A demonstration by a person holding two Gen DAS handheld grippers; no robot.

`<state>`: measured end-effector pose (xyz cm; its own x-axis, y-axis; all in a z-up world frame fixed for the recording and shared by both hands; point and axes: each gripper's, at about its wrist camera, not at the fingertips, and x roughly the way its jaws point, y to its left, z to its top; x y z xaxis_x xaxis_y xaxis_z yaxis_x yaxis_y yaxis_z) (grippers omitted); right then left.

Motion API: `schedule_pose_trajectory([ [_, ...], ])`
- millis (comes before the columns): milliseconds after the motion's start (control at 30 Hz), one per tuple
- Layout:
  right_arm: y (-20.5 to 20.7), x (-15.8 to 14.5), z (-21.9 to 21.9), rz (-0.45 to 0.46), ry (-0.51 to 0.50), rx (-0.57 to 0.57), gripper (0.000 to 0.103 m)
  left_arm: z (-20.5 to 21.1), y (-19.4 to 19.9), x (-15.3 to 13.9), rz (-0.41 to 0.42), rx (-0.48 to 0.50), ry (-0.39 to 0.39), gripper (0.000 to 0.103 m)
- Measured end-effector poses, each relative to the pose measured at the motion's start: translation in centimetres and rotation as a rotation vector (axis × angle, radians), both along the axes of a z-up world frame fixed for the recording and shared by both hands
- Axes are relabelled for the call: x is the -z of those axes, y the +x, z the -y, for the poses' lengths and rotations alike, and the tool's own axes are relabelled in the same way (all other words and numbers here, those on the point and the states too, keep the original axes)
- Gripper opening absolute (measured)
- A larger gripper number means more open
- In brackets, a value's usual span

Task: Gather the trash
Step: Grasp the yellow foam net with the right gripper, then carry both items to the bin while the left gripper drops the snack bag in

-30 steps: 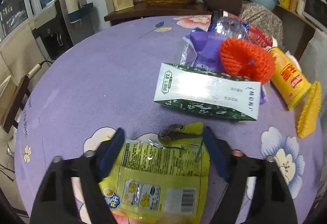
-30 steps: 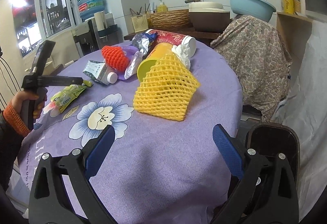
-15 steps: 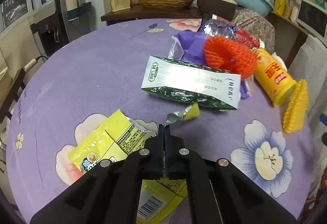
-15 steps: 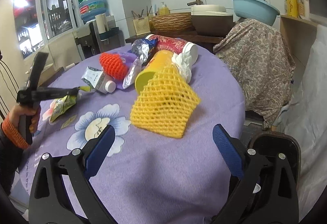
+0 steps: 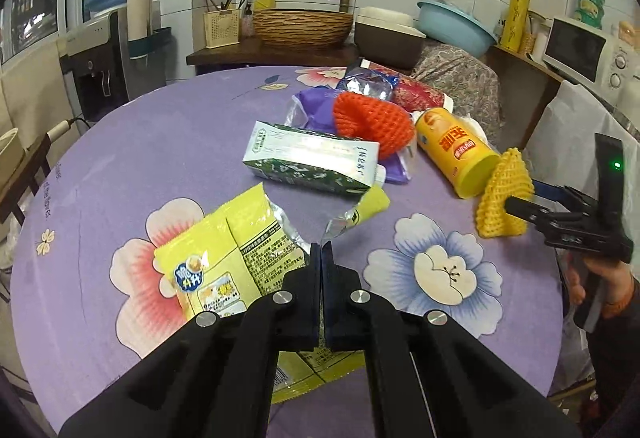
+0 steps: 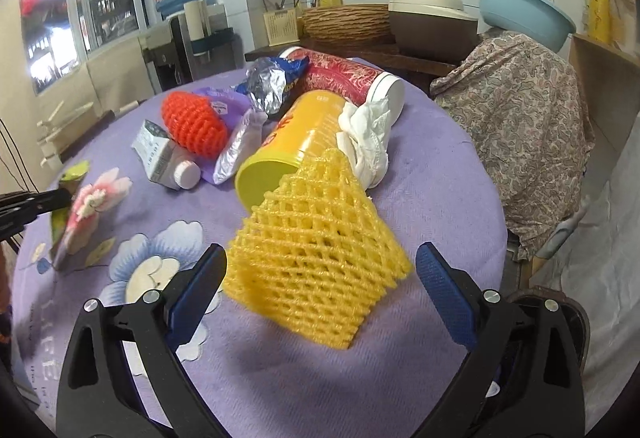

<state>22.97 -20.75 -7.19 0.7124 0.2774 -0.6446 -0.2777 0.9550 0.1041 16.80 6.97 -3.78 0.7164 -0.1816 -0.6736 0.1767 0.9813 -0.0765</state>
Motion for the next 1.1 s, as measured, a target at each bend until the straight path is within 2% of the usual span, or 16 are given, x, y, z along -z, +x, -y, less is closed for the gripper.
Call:
schedule_pose_trajectory([
  [33, 0.1, 0.2, 0.1, -0.011, 0.004, -0.004, 0.081, 0.2, -0.2, 0.0, 0.004, 0.004, 0.005, 0.002],
  [100, 0.1, 0.6, 0.3, -0.021, 0.02, -0.004, 0.061, 0.4, -0.7, 0.1, 0.008, 0.011, 0.01, 0.002],
  [133, -0.1, 0.7, 0.5, -0.024, 0.026, -0.004, 0.056, 0.6, -0.8, 0.1, 0.007, 0.015, 0.007, 0.002],
  [200, -0.5, 1.1, 0.7, -0.036, 0.049, -0.016, 0.033, 0.8, -1.0, 0.3, 0.003, 0.021, 0.0, 0.002],
  [300, -1.6, 1.4, 1.2, -0.045, 0.108, -0.045, 0.012, 1.4, -1.3, 0.6, -0.003, 0.03, -0.008, 0.002],
  [567, -4.9, 0.4, 2.1, 0.002, 0.218, -0.078, 0.01, 4.0, -2.5, 0.5, 0.002, 0.087, -0.031, 0.002],
  [767, -7.2, -0.7, 3.0, 0.041, 0.235, -0.074, 0.01, 6.7, -3.3, -0.3, 0.026, 0.144, -0.044, 0.002],
  [933, -9.1, -1.0, 5.0, 0.066, 0.243, -0.028, 0.01, 10.1, -3.7, -1.1, 0.045, 0.211, -0.066, 0.002],
  [1100, -11.6, -1.4, 8.3, 0.103, 0.226, 0.065, 0.01, 14.3, -3.5, -1.7, 0.054, 0.298, -0.099, 0.002],
])
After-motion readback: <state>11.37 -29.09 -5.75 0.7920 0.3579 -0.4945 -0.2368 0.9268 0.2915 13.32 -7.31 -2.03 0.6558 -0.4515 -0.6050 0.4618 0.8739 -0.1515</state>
